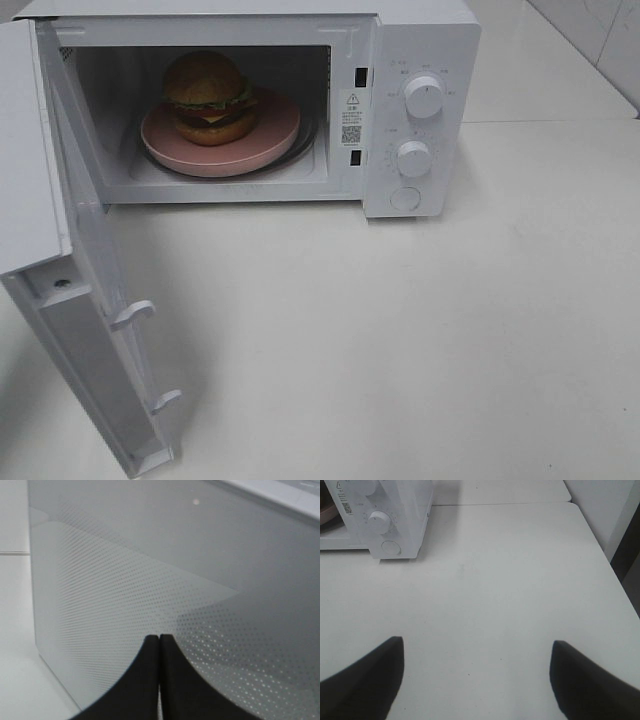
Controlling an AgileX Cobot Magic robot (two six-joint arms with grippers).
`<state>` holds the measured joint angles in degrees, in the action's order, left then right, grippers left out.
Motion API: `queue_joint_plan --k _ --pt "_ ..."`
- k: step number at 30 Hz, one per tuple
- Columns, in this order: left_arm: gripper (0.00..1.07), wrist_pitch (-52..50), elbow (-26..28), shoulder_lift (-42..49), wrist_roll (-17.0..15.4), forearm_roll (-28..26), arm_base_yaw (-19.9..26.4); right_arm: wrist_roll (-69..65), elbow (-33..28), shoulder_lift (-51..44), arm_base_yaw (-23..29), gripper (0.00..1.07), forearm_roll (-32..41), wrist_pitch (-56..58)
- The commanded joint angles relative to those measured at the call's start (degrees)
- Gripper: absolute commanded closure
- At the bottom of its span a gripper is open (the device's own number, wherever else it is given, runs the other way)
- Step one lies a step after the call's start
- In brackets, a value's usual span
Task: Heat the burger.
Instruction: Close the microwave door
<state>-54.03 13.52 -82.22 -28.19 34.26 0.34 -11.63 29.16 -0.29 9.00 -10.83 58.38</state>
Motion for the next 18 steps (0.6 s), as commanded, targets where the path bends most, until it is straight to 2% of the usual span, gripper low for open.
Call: queue_joint_plan --k 1,2,4,10,14,18 --pt "1.07 -3.9 1.1 -1.0 -0.7 3.2 -0.3 0.7 -0.3 -1.4 -0.5 0.33 -0.3 -0.6" --pt "1.07 -3.9 1.1 -1.0 -0.7 3.2 -0.3 0.7 -0.3 -1.4 -0.5 0.33 -0.3 -0.6" --pt "1.07 -4.1 3.1 -1.6 -3.4 7.3 -0.3 0.7 -0.3 -1.4 -0.5 0.33 -0.3 -0.6" --pt "1.07 -4.2 5.2 -1.6 -5.3 8.3 -0.3 0.7 -0.3 -1.4 -0.5 0.33 -0.3 -0.6" --pt "1.07 -3.9 6.9 -1.6 -6.6 11.5 -0.4 0.7 -0.3 -1.4 -0.5 0.33 -0.3 -0.6" --pt "1.07 -3.8 8.1 -1.6 -7.7 11.4 -0.9 0.7 -0.3 -1.4 -0.5 0.33 -0.3 -0.6"
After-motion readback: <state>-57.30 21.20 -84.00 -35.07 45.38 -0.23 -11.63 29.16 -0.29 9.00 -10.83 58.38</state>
